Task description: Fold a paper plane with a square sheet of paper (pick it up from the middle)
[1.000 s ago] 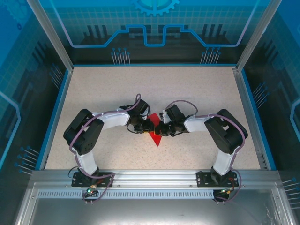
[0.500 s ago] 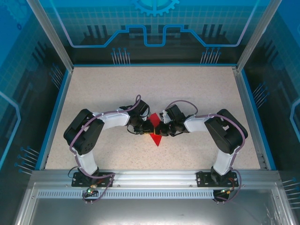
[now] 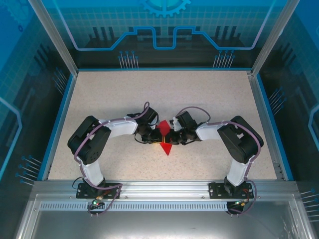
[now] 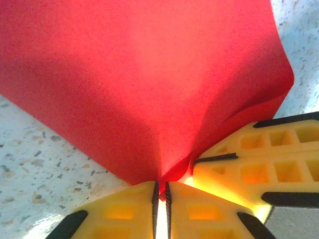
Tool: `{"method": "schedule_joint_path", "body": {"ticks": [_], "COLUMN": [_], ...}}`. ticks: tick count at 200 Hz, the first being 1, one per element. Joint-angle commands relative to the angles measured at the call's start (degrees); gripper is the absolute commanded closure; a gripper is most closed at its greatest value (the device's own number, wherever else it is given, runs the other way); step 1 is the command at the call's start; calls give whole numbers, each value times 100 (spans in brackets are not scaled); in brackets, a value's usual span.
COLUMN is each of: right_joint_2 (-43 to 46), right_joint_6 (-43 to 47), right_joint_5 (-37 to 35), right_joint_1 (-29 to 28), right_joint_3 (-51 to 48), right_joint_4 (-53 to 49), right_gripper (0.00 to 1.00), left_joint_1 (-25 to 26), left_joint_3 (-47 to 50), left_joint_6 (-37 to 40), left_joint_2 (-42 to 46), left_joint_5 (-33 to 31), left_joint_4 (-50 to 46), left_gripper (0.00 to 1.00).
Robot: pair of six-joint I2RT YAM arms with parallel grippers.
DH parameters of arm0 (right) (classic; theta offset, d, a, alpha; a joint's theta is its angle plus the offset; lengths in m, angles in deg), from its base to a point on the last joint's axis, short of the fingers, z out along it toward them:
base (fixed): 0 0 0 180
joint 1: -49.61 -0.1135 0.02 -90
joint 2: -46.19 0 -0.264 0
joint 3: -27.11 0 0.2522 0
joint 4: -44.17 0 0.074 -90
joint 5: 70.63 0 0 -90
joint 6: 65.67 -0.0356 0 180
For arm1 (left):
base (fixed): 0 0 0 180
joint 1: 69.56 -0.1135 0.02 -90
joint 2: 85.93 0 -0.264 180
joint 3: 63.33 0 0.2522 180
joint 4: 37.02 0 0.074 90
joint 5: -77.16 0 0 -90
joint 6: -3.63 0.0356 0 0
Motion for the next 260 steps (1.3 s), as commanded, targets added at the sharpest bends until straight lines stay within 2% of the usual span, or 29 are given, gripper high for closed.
{"method": "schedule_joint_path", "body": {"ticks": [1,34,67,84,98,148,185,260], "right_joint_2": [5,87,284,456,575,728,665,382], "right_joint_6": [132,155,209,221,259,316,426,692], "right_joint_5": [-80,-90,-119,-168,-198,-229,-316,-947], "right_joint_1": [38,54,56,77,97,152,161,230], "right_joint_3": [-141,-122,-106,-143,-148,-113,71,387], "right_joint_4": [-429,-471,-561,-587,-650,-760,-945,-1439], "right_gripper": [100,100,100,100,96,95,95,95], "left_joint_1": [-28,-44,-75,-78,-78,-93,-89,-86], "left_joint_3": [17,26,23,43,35,-11,-27,-156], "left_joint_6": [52,79,191,222,247,323,376,503], "left_joint_2": [19,5,30,48,28,-37,-82,-262], "left_joint_5": [106,91,-17,-73,-98,-173,-184,-224], "left_joint_4": [43,8,-157,-196,-234,-315,-365,-460], "left_gripper": [87,97,99,99,99,99,99,99]}}
